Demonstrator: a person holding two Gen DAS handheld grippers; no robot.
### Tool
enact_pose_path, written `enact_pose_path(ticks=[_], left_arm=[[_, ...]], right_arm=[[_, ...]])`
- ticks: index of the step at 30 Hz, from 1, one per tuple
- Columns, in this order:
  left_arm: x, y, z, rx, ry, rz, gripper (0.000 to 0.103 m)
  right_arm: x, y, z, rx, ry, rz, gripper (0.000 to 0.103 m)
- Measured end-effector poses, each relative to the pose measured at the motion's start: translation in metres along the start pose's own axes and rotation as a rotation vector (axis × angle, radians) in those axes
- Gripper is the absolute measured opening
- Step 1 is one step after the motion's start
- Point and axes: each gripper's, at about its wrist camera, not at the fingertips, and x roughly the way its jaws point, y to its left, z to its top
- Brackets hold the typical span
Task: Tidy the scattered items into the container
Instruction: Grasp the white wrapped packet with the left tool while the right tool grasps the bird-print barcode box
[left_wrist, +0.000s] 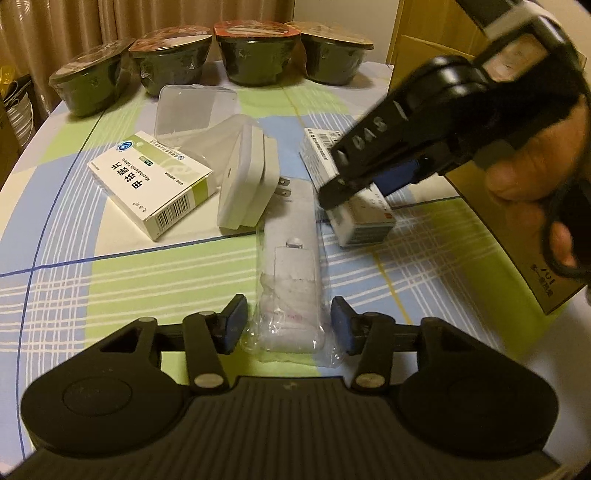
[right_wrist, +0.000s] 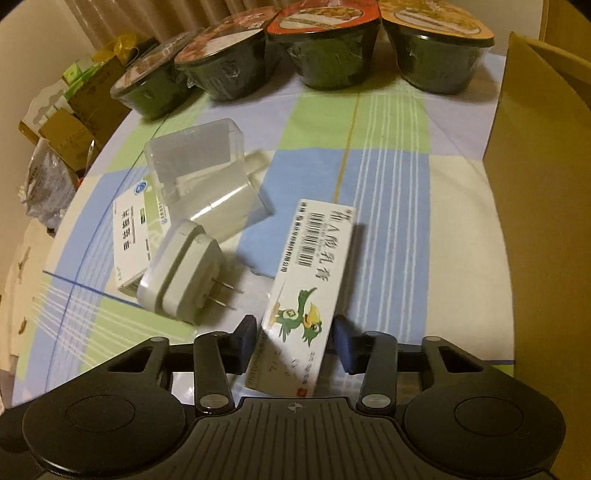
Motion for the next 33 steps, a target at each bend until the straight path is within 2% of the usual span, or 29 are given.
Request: enact_pose_path(ticks=[4, 6, 12, 16, 21, 22, 23, 24, 33], left_arm=[[0.002, 0.0, 0.0, 0.021, 0.003, 0.002, 0.044], [0.001, 0.0, 0.0, 0.026, 0.01, -0.002, 0.039], [-0.015, -0.003, -0.01, 0.034, 0.088, -0.056, 0.037], [-0.022, -0.013, -0.019, 0.079, 0.102, -0.031, 0.037], [-0.022, -0.012, -0.016, 0.062, 0.087, -0.012, 0.041], [-0.02, -0.011, -0.014, 0.06, 0.088, -0.012, 0.041], [-0.018, -0.011, -0.013, 0.059, 0.09, -0.013, 0.042], [-0.016, -0.011, -0.012, 0.057, 0.091, -0.014, 0.042], [-0.006, -0.016, -0.008, 0.085, 0.097, 0.014, 0.043]], right_arm=[[-0.018, 0.005, -0.024, -0.084, 0.018, -0.046, 0.043], [-0.029, 0.004, -0.044, -0.089, 0.034, -0.05, 0.043], [-0.058, 0.007, -0.11, -0.132, 0.089, -0.083, 0.043], [-0.065, 0.011, -0.137, -0.163, 0.035, -0.111, 0.043], [-0.068, 0.013, -0.143, -0.169, -0.012, -0.105, 0.045], [-0.068, 0.013, -0.141, -0.171, -0.02, -0.101, 0.049], [-0.068, 0.014, -0.14, -0.175, -0.029, -0.102, 0.062], [-0.068, 0.014, -0.14, -0.181, -0.041, -0.105, 0.068], [-0.062, 0.013, -0.132, -0.171, -0.062, -0.072, 0.068]])
